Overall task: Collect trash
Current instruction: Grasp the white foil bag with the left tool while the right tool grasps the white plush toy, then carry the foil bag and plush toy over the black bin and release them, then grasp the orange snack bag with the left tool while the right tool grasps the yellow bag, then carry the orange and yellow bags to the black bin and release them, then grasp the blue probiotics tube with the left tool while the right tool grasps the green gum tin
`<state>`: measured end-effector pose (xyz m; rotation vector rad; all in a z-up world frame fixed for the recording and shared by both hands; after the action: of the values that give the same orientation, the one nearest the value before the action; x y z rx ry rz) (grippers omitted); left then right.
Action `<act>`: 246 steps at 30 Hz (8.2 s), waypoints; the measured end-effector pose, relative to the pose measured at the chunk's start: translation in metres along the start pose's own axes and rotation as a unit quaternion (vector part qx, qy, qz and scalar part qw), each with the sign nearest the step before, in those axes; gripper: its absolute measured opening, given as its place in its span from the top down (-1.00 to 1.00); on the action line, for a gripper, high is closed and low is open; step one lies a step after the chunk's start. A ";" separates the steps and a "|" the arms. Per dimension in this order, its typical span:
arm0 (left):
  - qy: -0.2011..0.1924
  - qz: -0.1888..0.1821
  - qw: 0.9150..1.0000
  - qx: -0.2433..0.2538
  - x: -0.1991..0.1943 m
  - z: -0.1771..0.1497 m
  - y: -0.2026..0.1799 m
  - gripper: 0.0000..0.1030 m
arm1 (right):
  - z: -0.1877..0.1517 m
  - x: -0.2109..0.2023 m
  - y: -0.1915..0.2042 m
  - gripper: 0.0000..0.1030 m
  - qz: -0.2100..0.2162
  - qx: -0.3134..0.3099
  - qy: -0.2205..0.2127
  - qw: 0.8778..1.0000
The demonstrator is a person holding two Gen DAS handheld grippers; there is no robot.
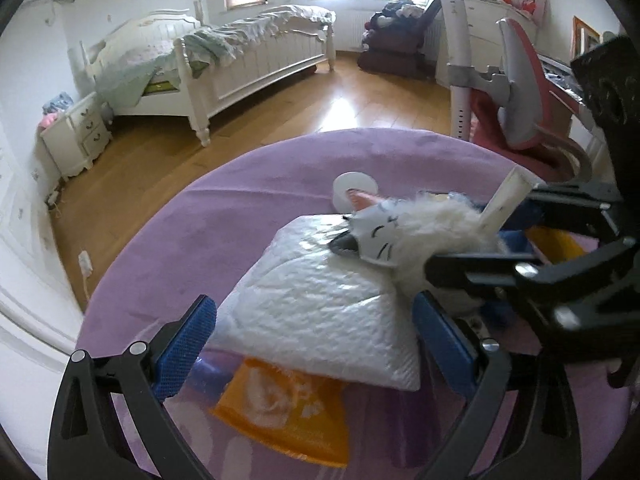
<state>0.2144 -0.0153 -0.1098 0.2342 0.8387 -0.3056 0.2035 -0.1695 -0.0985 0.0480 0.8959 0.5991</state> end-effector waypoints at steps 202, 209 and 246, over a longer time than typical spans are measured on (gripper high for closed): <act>-0.086 -0.150 0.984 -0.034 -0.043 0.085 -0.265 -0.78 | -0.182 -0.302 -0.261 -0.27 -0.155 0.282 -0.240 0.916; -0.087 0.005 0.991 -0.105 -0.069 0.043 -0.137 -0.78 | -0.137 -0.238 -0.196 -0.27 -0.097 0.198 -0.178 0.959; -0.005 0.076 0.967 -0.243 -0.036 -0.053 0.045 0.75 | 0.032 -0.008 -0.013 0.38 0.003 -0.115 0.045 0.992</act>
<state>0.1716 0.0500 -0.1130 -0.1604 0.8546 0.0481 0.2296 -0.1779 -0.0758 -0.1862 0.9090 0.7121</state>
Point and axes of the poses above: each gripper's, at about its wrist camera, not at the fingertips, and x roughly the way its jaws point, y to its left, z to its top, the point moved 1 cm from there along x, roughly the way its jaws point, and after that the axes turned 3 degrees about z, right-handed, at the moved point
